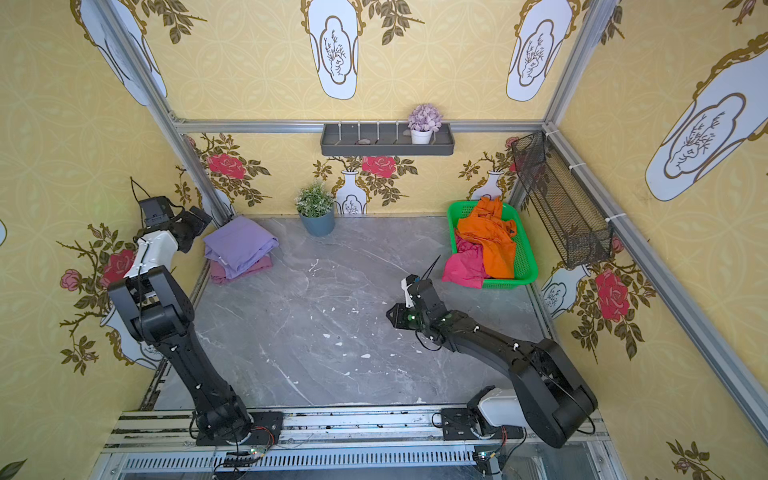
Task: Fold and stack t-shirts
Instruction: Place the T-shirt at the t-shirt, then reset both arms
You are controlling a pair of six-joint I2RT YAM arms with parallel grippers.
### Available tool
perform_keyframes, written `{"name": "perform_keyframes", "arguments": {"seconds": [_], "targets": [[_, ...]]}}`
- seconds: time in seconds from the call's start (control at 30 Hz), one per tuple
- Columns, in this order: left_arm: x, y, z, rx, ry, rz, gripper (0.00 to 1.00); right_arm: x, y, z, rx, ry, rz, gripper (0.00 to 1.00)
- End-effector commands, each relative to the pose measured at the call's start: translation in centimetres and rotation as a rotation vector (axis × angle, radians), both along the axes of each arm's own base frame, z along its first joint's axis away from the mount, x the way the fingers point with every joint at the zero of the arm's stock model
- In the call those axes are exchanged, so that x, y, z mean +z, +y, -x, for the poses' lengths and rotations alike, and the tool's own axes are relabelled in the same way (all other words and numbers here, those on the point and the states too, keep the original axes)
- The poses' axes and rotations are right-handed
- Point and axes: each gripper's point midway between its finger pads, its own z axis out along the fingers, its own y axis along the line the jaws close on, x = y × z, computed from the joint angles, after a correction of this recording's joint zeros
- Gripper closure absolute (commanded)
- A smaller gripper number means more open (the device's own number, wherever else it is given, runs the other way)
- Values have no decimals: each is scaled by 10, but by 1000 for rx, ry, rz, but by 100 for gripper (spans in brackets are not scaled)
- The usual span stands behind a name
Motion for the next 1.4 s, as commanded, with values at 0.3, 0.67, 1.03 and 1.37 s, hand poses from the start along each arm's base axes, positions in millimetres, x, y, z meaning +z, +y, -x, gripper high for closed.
{"name": "perform_keyframes", "arguments": {"seconds": [0.3, 0.67, 1.03, 1.37], "targets": [[-42, -229, 49, -325, -63, -6, 1, 40, -32, -23, -137, -163, 88, 2], [30, -255, 217, -153, -279, -709, 1, 109, -130, -71, -445, -593, 382, 2], [-2, -204, 202, -123, -363, -872, 1, 81, -209, -100, -612, -667, 586, 2], [-44, -205, 208, -238, -321, -820, 3, 27, -289, -96, -793, -640, 607, 2]]}}
